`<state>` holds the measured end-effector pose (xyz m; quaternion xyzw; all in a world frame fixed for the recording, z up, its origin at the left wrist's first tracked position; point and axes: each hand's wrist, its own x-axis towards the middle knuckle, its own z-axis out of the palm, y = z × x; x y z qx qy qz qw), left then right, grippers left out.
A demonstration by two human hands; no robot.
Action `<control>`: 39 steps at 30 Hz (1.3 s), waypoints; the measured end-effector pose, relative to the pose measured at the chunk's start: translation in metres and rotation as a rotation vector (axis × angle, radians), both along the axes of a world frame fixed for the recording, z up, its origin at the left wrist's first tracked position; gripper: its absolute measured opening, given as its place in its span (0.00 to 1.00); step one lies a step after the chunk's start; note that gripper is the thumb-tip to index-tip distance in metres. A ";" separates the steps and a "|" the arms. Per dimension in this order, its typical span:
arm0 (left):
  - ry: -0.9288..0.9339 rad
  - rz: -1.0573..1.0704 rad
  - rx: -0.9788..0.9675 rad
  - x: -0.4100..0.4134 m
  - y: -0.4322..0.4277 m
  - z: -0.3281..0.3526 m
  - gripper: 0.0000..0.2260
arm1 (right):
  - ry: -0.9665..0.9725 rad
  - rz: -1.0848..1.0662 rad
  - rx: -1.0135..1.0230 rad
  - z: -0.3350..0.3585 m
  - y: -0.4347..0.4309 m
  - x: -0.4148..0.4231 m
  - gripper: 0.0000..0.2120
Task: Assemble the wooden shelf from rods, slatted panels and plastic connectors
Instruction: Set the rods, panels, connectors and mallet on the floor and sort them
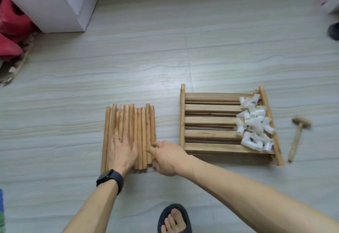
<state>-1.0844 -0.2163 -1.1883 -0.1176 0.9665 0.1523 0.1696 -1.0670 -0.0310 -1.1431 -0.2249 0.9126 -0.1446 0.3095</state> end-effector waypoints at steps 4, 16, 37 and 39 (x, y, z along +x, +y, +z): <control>0.179 -0.270 0.158 -0.009 0.068 0.028 0.32 | 0.079 -0.016 0.057 0.040 0.088 0.005 0.19; 0.078 -0.788 0.173 -0.006 0.272 0.056 0.34 | 0.149 -0.931 0.183 0.019 0.305 0.074 0.39; 0.044 -0.743 0.258 -0.024 0.336 0.015 0.23 | 0.200 -0.822 -0.012 -0.031 0.294 0.045 0.38; -0.001 -0.670 0.342 -0.024 0.335 0.014 0.21 | 0.219 -0.886 -0.057 -0.035 0.293 0.050 0.33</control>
